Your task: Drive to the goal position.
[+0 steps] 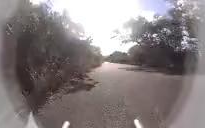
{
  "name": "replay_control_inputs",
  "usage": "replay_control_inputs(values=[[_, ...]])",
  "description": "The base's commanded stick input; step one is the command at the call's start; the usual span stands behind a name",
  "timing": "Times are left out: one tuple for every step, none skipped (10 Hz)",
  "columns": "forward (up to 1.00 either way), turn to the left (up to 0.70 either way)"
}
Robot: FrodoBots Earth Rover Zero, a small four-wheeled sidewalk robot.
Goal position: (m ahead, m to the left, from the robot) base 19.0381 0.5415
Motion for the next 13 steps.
replay_control_inputs(values=[[0.70, -0.24], [0.70, -0.26], [0.70, -0.16], [0.70, -0.07], [0.70, 0.00], [0.70, 0.00], [0.70, 0.00], [0.70, 0.00], [0.70, 0.00], [0.70, 0.00], [0.70, 0.00], [0.70, 0.00], [0.70, -0.28]])
